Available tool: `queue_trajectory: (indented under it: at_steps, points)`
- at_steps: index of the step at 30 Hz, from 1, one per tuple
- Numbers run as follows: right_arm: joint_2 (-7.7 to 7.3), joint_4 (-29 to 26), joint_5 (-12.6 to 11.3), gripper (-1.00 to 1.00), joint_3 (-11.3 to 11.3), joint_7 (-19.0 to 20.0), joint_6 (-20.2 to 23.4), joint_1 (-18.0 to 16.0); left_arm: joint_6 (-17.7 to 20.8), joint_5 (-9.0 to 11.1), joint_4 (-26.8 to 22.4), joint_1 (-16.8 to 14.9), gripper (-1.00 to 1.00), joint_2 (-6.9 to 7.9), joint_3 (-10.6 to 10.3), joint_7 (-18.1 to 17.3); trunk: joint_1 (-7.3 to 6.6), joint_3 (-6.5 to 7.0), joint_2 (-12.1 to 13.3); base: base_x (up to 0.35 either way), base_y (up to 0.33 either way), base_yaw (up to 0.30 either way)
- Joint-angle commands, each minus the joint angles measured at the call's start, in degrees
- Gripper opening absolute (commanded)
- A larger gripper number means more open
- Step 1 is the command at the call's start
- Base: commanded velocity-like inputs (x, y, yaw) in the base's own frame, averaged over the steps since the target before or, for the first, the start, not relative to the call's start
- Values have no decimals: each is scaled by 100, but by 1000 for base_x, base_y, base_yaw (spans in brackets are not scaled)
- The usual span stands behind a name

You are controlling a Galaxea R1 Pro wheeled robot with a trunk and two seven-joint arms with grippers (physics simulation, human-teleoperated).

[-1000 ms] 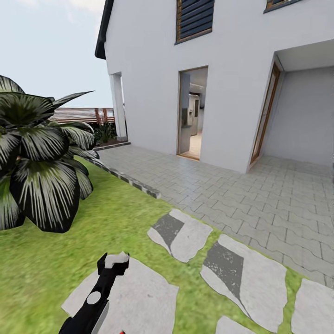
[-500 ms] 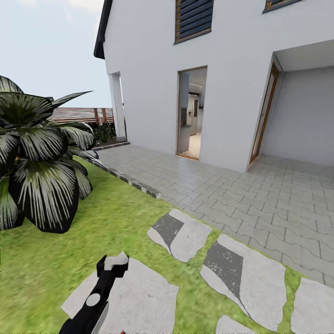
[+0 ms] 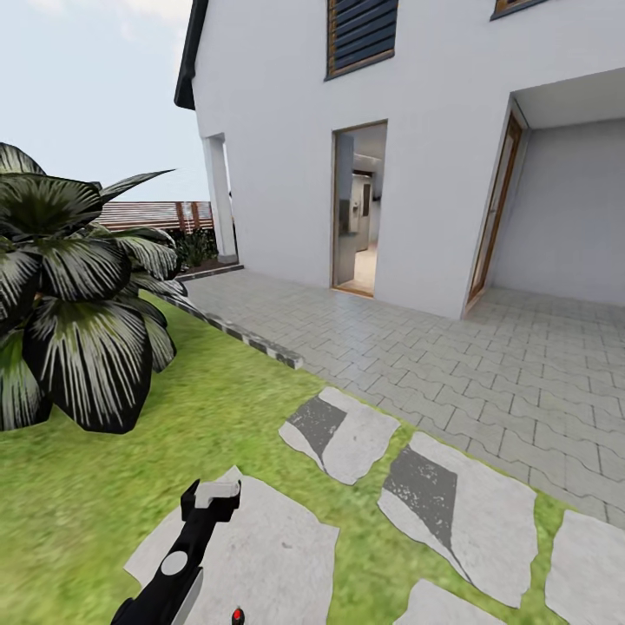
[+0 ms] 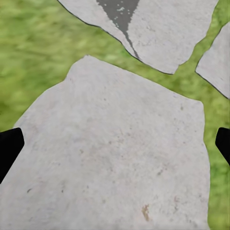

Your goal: In the garden, pick up the pesticide atomizer on the floor and spray pesticide onto both trees until each tree trunk is fully covered.

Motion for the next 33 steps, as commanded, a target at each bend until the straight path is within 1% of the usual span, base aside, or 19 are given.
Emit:
queue_trajectory:
  at_steps: [1, 3, 4, 6, 7, 10, 12, 13, 14, 16, 17, 18, 19, 20, 22, 25, 26, 28, 33]
  points:
    - [-8, -1, 3, 100, -1, -6, 2, 0, -8, 0, 0, 0, 100, 0, 0, 1, 0, 0, 0, -7, 5, 0]
    - [-174, -24, 5, 100, -8, -105, 4, -3, -23, 0, -1, 0, 100, 0, 0, 2, 0, 0, 0, -4, 3, 0]
    - [-301, -37, 6, 100, -12, -197, 8, -4, -26, 0, 1, 0, 100, 0, 0, 2, 0, 0, 0, -3, 2, 0]
    - [-655, -74, 2, 100, -16, -481, 19, -6, -31, 0, 0, 0, 100, 0, 0, 2, 0, 0, 0, -2, 2, 0]
    - [-1096, -120, -5, 100, -20, -845, 31, -7, -34, 0, 0, 0, 100, 0, -2, 3, 0, 0, 0, -1, 1, 0]
    - [-1765, -162, -18, 100, -24, -1278, 33, -8, -32, 0, -1, 0, 100, -4, -5, 4, 0, 0, 0, 0, 0, 0]
    - [-2474, -169, -31, 100, -38, -1611, 19, -8, -31, 0, -1, 0, 100, -7, -8, 4, 0, 0, 0, 0, 0, 0]
    - [-2548, -154, -31, 100, -41, -1645, 17, -7, -31, 0, -1, 0, 100, -8, -8, 4, 0, 0, 0, 0, 0, 0]
    - [-2765, -29, -32, 100, -42, -1764, 2, -2, -34, 0, -1, 0, 100, -8, -5, 5, 0, 0, 0, 0, 0, 0]
    - [-2802, -12, -30, 100, -42, -1879, -1, -2, -36, 0, -1, 0, 100, -9, -3, 5, 0, 0, 0, 0, 0, 0]
    - [-4077, 10, 130, 100, -10, -4644, 38, 0, -39, 7, -1, 0, 100, -9, -2, 11, 0, 0, 0, 0, 0, 0]
    - [-4301, 17, 168, 100, -8, -4836, 43, 0, -39, 8, -1, 0, 100, -9, -3, 12, 0, 0, 0, 0, 0, 0]
    - [-5487, 537, 291, 100, -4, -5009, 50, 0, -30, 9, 5, 0, 100, -9, -8, 20, 0, 0, 0, 0, 0, 0]
    - [-5559, 627, 297, 100, -5, -4933, 49, 0, -29, 9, 7, 0, 100, -9, -8, 20, 0, 0, 0, 0, 0, 0]
    - [-5730, 842, 300, 100, -10, -4441, 45, 0, -24, 5, 13, 0, 100, -9, -7, 25, 0, 0, 0, 0, 0, 0]
    - [-5785, 917, 297, 100, -17, -3912, 48, 0, -27, 2, 18, 0, 100, -9, 4, 26, 0, 0, 0, 0, 0, 0]
    - [-5802, 945, 296, 100, -20, -3621, 50, 0, -30, 2, 32, 0, 100, -9, 7, 25, 0, 0, 0, 0, 0, 0]
    - [-5816, 969, 295, 100, -22, -3364, 54, 0, -34, 1, 121, 0, 100, -10, -4, 23, 0, 0, 0, 0, 0, 0]
    - [-5828, 989, 288, 100, -31, -3147, 52, 0, -41, 3, 316, 0, 100, -16, -18, 18, 0, 0, 0, 0, 0, 0]
